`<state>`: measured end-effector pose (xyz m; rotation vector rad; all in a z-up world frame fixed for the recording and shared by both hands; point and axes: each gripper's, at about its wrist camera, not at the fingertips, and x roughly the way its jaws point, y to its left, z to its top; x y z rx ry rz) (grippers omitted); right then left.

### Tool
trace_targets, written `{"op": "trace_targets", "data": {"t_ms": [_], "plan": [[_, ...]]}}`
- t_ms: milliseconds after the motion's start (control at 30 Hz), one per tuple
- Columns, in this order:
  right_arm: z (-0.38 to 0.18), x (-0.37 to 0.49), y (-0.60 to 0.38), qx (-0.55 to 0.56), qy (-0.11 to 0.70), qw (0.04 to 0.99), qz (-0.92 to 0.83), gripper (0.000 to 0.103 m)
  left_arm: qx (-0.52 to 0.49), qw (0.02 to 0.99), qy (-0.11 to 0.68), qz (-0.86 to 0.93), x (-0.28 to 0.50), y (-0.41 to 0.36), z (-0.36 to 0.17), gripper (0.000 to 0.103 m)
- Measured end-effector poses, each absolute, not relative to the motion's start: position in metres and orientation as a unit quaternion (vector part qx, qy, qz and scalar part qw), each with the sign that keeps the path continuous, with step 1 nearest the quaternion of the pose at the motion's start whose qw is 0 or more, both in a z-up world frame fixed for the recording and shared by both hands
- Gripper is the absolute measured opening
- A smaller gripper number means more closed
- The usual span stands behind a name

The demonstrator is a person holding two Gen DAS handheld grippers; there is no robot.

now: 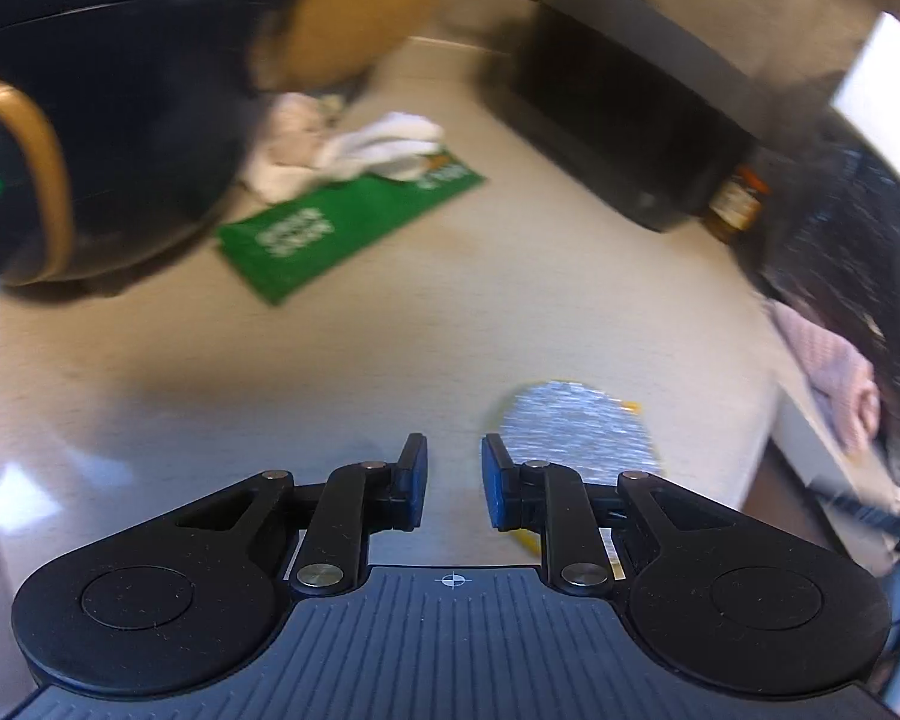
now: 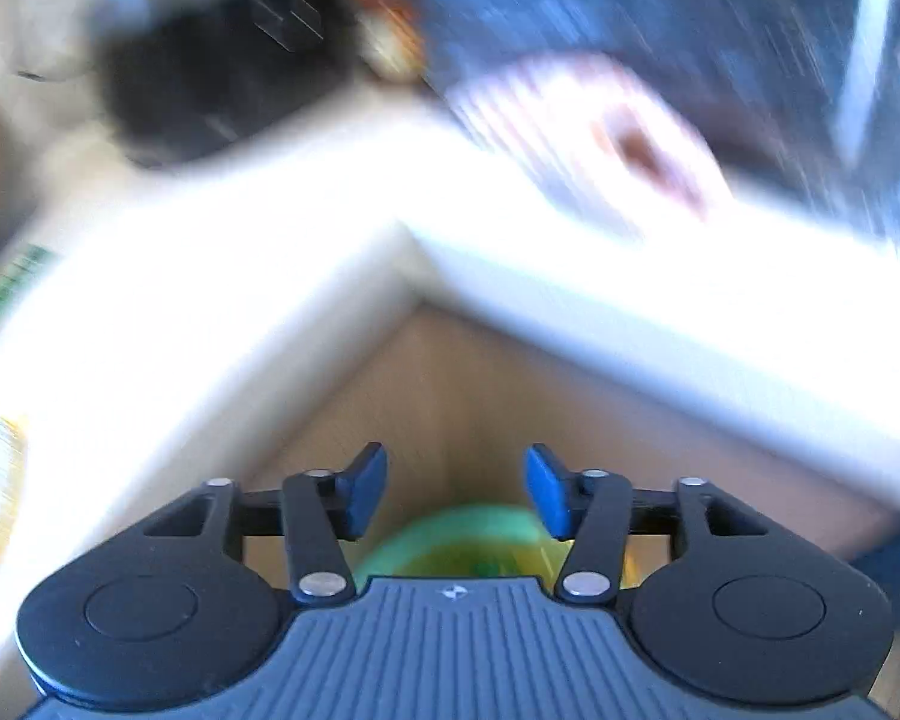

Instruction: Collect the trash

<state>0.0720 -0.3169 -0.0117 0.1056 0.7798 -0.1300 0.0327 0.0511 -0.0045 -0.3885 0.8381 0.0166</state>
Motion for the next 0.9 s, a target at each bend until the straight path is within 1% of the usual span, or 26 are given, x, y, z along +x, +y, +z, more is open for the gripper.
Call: {"op": "trace_targets", "data": {"t_ms": [33,100,300,500,700,800,867,900], "plan": [[-0.002,0.077,-0.302,0.039,0.36,0.931,-0.047,0.069,-0.188,0.896,0.402,0.015,0.031,0.053,-0.005,0.023],[0.014,0.089,-0.27,0.015,0.339,0.941,-0.008,0.073,-0.19,0.899,0.394,0.03,0.021,0.062,-0.002,0.023],[0.02,0.136,-0.171,-0.026,0.343,0.927,0.149,0.073,-0.197,0.906,0.368,0.074,-0.015,0.08,0.004,0.023],[0.022,0.187,-0.064,-0.061,0.337,0.892,0.295,0.073,-0.218,0.903,0.35,0.123,-0.058,0.092,0.009,0.023],[0.007,0.252,0.008,-0.033,0.388,0.868,0.307,0.073,-0.227,0.897,0.334,0.179,-0.096,0.098,0.015,0.023],[-0.008,0.27,0.023,-0.008,0.414,0.856,0.31,0.073,-0.233,0.891,0.329,0.211,-0.109,0.102,0.017,0.023],[-0.017,0.274,0.029,-0.003,0.425,0.85,0.313,0.072,-0.247,0.882,0.328,0.231,-0.116,0.107,0.014,0.023],[-0.021,0.275,0.033,-0.009,0.43,0.847,0.313,0.064,-0.255,0.878,0.329,0.238,-0.118,0.109,0.013,0.023]]}}
